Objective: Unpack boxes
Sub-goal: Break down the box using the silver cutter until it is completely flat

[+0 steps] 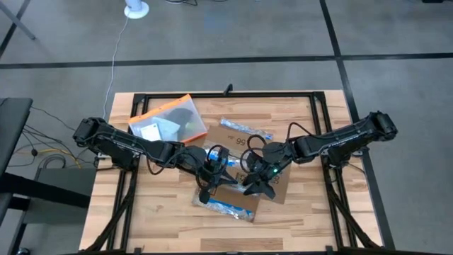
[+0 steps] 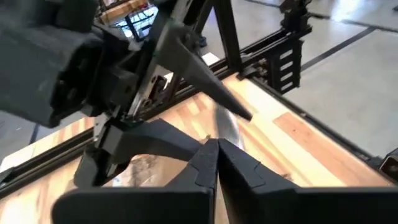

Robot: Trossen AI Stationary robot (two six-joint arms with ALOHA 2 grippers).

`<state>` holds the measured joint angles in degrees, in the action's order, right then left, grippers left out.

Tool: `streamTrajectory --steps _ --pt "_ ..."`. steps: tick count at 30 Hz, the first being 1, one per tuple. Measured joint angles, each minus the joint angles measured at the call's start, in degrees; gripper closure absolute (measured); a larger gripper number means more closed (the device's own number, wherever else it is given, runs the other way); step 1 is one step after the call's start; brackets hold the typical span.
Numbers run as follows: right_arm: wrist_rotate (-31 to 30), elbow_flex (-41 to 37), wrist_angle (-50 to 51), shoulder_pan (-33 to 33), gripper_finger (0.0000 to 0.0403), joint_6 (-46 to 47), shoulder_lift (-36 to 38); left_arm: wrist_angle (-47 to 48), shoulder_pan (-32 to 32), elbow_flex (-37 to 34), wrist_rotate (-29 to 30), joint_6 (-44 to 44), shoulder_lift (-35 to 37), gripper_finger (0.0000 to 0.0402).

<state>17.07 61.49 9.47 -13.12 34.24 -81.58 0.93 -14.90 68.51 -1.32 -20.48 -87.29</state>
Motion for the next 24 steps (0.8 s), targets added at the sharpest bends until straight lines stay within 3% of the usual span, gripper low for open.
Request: streamTrajectory --steps 11,15,19,24 --pt "-5.1 0.0 10.1 3.4 0.0265 -1.5 -0.2 3.3 1.8 0.0 0.9 2.6 -0.1 0.04" --pt "-5.1 0.0 10.2 1.2 0.0266 -1.9 -0.1 11.5 -0.2 3.1 0.9 3.3 0.2 0.0398" --pt "-5.2 0.0 11.2 -2.8 0.0266 -1.7 0.9 23.8 -3.6 7.7 2.9 3.3 0.0 0.0368" --pt "-8.6 0.0 11.0 -9.9 0.0266 0.1 -0.1 27.5 -7.1 7.5 3.1 5.2 -2.2 0.0313"
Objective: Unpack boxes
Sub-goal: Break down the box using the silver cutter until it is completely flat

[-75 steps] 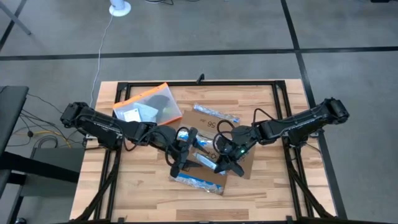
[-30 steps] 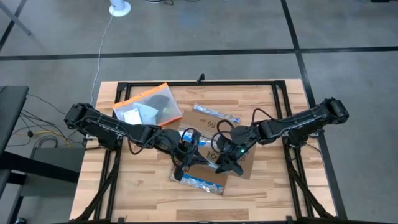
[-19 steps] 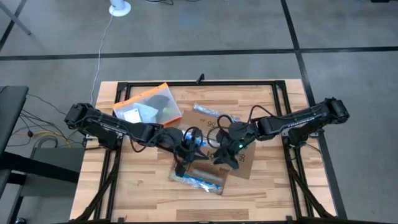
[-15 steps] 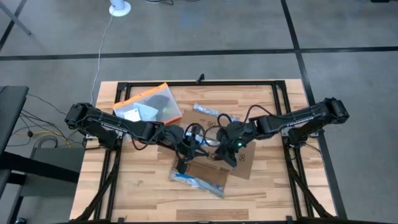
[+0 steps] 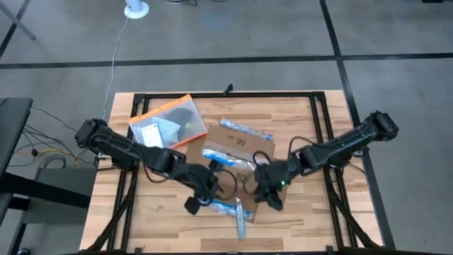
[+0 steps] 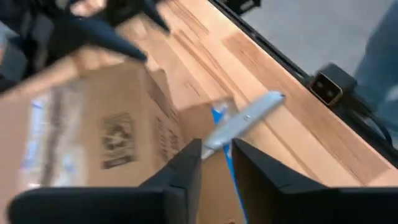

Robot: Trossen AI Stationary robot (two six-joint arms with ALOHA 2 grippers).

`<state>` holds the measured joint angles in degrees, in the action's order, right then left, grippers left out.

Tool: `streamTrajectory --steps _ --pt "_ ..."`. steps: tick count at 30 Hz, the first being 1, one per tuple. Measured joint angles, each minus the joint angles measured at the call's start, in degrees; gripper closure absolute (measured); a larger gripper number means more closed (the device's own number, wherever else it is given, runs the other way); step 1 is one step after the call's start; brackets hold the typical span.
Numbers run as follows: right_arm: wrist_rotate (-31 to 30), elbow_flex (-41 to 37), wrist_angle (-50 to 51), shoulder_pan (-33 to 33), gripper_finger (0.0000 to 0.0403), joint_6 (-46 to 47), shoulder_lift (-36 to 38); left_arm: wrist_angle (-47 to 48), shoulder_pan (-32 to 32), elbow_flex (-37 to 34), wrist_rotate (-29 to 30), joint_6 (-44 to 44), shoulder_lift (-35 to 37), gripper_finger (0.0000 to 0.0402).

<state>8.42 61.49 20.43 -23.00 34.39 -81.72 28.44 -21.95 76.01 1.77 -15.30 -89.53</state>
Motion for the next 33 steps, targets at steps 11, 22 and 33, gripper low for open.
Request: streamTrajectory --steps 11,22,33 --pt "-13.2 -0.1 2.8 -13.4 0.0266 3.7 -1.0 -6.4 -4.4 5.1 1.0 -5.0 -14.7 0.0273" --pt "-14.8 -0.1 3.0 -18.4 0.0266 13.5 -2.1 -9.5 -5.7 12.4 1.2 -19.2 -27.8 0.0273" --pt "-16.2 -0.1 3.4 -22.1 0.0266 28.4 -2.1 -10.2 -5.3 15.1 0.8 -29.3 -37.2 0.0274"
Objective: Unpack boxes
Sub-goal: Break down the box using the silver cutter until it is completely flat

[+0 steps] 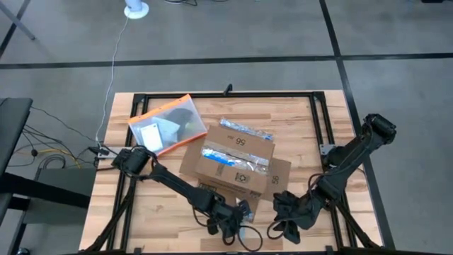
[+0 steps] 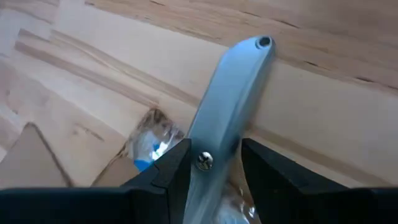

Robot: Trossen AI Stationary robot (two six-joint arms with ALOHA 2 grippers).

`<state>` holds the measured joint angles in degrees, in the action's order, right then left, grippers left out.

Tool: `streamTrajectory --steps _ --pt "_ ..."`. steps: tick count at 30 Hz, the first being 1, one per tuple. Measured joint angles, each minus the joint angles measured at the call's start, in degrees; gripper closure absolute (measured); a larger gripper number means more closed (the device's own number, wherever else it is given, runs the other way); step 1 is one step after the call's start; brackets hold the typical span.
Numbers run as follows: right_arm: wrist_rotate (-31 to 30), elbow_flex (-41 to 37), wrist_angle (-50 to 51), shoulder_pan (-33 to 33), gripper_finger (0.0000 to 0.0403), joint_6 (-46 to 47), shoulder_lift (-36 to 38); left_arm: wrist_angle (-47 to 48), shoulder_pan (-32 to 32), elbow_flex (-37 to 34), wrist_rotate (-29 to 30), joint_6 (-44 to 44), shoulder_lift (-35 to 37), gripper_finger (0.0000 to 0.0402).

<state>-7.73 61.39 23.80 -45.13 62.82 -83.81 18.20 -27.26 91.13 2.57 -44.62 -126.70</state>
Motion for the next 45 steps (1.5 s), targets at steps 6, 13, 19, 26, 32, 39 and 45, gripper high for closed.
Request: streamTrajectory --steps 6,13,19,26,32,39,45 --pt "-0.6 0.0 0.1 -1.6 0.0266 7.0 0.0 -2.4 0.1 0.2 3.6 1.2 -1.6 0.0274" --pt "-2.8 0.0 0.1 -3.3 0.0266 11.9 0.0 1.6 0.2 0.1 6.1 22.7 -1.1 0.0274" --pt "-2.9 0.0 0.0 -3.1 0.0266 11.7 0.0 3.5 0.0 0.1 6.3 23.0 -1.0 0.0276" --pt "-4.2 0.0 0.2 -3.0 0.0266 11.8 0.0 5.3 -0.1 1.8 6.7 25.8 -1.2 0.0338" --pt "-10.4 0.0 -0.4 -4.6 0.0266 10.3 1.5 13.9 -0.2 11.4 6.7 29.8 0.6 0.0338" --pt "-21.4 0.0 -1.6 -7.5 0.0266 3.3 6.6 19.8 2.3 20.9 3.1 33.4 8.5 0.0338" --pt "-38.2 0.1 -1.6 -9.8 0.0266 -8.7 8.4 19.8 9.2 21.0 -8.1 42.0 15.3 0.0338"
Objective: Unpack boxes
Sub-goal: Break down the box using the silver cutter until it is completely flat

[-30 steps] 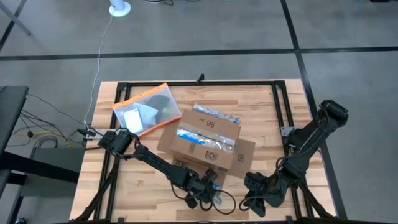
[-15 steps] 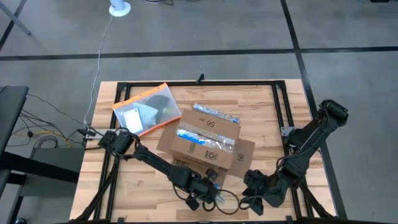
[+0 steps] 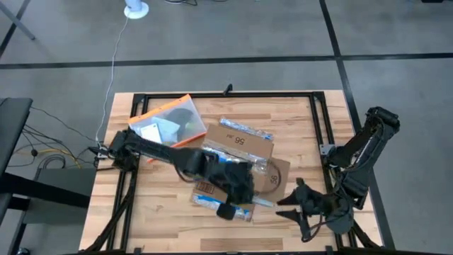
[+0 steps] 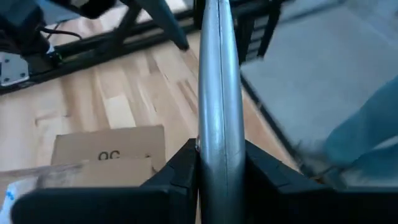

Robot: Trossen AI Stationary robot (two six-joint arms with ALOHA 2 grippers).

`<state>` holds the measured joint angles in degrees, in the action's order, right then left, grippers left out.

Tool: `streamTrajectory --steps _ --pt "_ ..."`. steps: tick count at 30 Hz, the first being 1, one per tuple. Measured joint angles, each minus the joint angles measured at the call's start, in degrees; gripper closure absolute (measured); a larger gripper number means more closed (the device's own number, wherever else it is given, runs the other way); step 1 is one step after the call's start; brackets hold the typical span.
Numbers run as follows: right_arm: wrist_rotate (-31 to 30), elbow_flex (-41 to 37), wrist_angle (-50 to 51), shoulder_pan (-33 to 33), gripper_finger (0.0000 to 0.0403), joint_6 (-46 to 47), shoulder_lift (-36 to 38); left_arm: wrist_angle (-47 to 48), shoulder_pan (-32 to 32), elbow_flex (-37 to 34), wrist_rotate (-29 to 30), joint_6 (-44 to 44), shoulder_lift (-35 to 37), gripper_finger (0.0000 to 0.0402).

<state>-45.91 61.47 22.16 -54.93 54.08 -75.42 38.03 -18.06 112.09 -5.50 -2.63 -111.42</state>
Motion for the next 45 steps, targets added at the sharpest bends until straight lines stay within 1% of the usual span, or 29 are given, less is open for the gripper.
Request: streamTrajectory --steps 1,3,5,6,8,10,12,16,18,21,26,29,32,33,39,40,42,43,45 --pt "-2.3 0.0 0.0 0.0 0.0266 -1.6 0.0 -0.1 1.0 0.0 -2.1 1.1 0.6 0.0338" --pt "-4.8 0.0 0.1 0.6 0.0266 -5.2 0.0 -0.8 2.9 0.0 -7.4 2.8 1.4 0.0338" --pt "-5.5 0.0 -0.5 2.0 0.0266 -8.9 0.0 -0.9 4.5 0.0 -12.1 3.9 2.1 0.0338" --pt "-5.5 0.0 -1.4 2.9 0.0266 -10.7 0.1 -0.7 5.1 0.0 -12.8 4.2 2.4 0.0338" --pt "-5.6 0.0 -4.1 5.2 0.0266 -14.7 0.2 0.8 5.9 0.0 -11.5 3.9 2.7 0.0338" --pt "-5.3 0.0 -6.9 7.3 0.0266 -18.2 0.4 3.5 6.2 0.0 -7.9 2.4 2.7 0.0338" --pt "-4.1 0.0 -10.0 9.3 0.0266 -21.0 0.6 5.2 6.2 0.0 -5.8 1.4 2.6 0.0338" --pt "-0.6 0.0 -14.7 12.4 0.0266 -25.3 0.6 5.7 6.8 0.0 -5.8 0.3 2.6 0.0338" --pt "0.8 0.0 -14.9 13.7 0.0266 -25.4 0.6 5.8 7.1 0.0 -5.5 0.2 2.6 0.0338" --pt "3.7 0.0 -12.8 15.1 0.0266 -22.5 0.4 5.1 7.3 0.0 -4.7 -0.6 2.6 0.0338" --pt "4.4 -0.1 -11.2 15.5 0.0268 -21.1 0.1 4.3 7.3 0.0 -4.7 -0.8 2.6 0.0338" --pt "4.4 -0.1 -11.0 15.8 0.0288 -21.3 0.1 4.7 7.2 0.0 -4.7 -1.0 2.6 0.0338" --pt "3.8 -0.1 -10.3 15.7 0.0339 -22.6 0.1 4.8 7.1 0.0 -4.6 0.6 2.6 0.0338" --pt "3.6 -0.1 -9.9 15.7 0.0345 -23.2 0.1 4.9 7.2 0.0 -4.7 0.7 2.6 0.0338" --pt "3.7 -0.1 -10.1 15.8 0.0345 -26.0 0.1 5.8 7.1 0.0 -4.3 0.5 2.6 0.0337" --pt "3.8 -0.1 -10.0 15.8 0.0345 -27.2 0.1 6.0 7.1 0.0 -4.2 0.5 2.6 0.0327" --pt "4.5 -0.1 -9.0 15.8 0.0345 -29.4 0.5 7.5 7.1 0.3 -5.2 0.1 2.8 0.0291" --pt "5.0 -0.1 -8.2 15.7 0.0345 -30.6 0.8 9.7 7.3 0.8 -6.4 0.3 2.9 0.0271" --pt "5.2 -0.1 -6.6 15.6 0.0345 -34.3 1.1 11.1 7.9 2.9 -9.8 1.3 3.0 0.0233"
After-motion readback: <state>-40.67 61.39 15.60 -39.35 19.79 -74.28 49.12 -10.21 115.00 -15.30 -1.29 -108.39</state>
